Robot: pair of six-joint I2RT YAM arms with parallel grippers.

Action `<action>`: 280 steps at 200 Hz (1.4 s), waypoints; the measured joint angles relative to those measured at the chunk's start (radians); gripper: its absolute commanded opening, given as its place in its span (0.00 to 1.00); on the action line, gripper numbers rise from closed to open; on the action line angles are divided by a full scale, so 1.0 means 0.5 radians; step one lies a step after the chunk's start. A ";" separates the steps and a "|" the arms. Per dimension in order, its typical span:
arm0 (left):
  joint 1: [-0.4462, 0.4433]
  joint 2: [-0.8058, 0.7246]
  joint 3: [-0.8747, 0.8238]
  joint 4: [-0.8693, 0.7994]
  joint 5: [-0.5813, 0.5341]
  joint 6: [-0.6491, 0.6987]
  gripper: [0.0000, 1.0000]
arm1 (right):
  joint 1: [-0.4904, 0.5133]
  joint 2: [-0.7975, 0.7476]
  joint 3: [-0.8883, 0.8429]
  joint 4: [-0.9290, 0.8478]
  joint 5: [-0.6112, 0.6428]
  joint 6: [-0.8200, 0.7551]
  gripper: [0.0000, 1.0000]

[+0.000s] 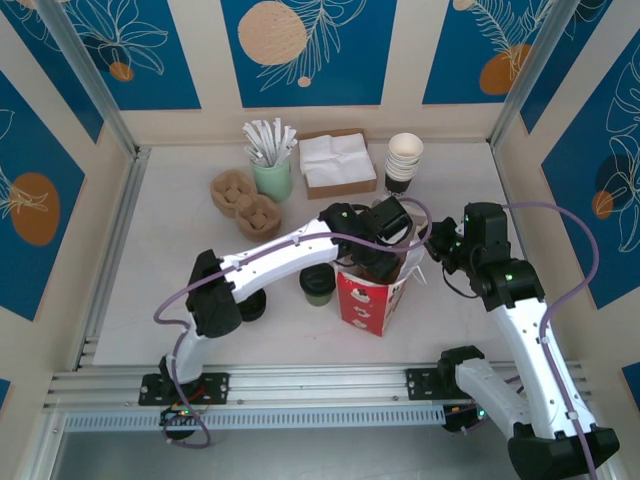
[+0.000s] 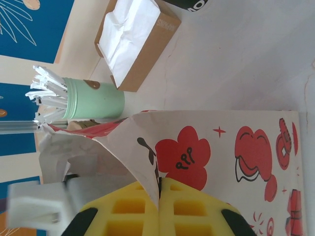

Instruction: Pack the takeout coffee

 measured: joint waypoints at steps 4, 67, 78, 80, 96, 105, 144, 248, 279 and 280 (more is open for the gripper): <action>0.002 0.012 0.002 -0.005 0.002 0.000 0.40 | -0.006 0.007 -0.001 0.001 -0.008 -0.004 0.00; 0.063 0.160 0.059 -0.060 0.021 -0.040 0.45 | -0.062 0.038 -0.072 0.068 -0.124 -0.041 0.00; 0.082 0.167 0.058 -0.059 0.023 -0.061 0.45 | -0.066 0.033 -0.090 0.069 -0.129 -0.044 0.00; 0.084 0.168 0.058 -0.059 0.024 -0.062 0.45 | -0.068 0.031 -0.092 0.069 -0.130 -0.044 0.00; 0.100 0.169 0.046 -0.045 0.049 -0.077 0.45 | -0.071 0.020 -0.102 0.078 -0.136 -0.051 0.00; 0.105 0.169 0.040 -0.040 0.063 -0.086 0.45 | -0.072 0.008 -0.108 0.083 -0.140 -0.056 0.00; 0.105 0.204 0.024 -0.028 0.100 -0.137 0.46 | -0.090 -0.019 -0.128 0.079 -0.154 -0.080 0.00; 0.105 0.282 -0.096 0.080 0.100 -0.204 0.54 | -0.104 -0.019 -0.129 0.061 -0.195 -0.148 0.00; 0.105 0.300 -0.134 0.137 0.099 -0.218 0.54 | -0.104 -0.019 -0.129 0.060 -0.197 -0.156 0.00; 0.105 0.301 -0.134 0.139 0.099 -0.218 0.54 | -0.104 -0.019 -0.129 0.060 -0.197 -0.156 0.00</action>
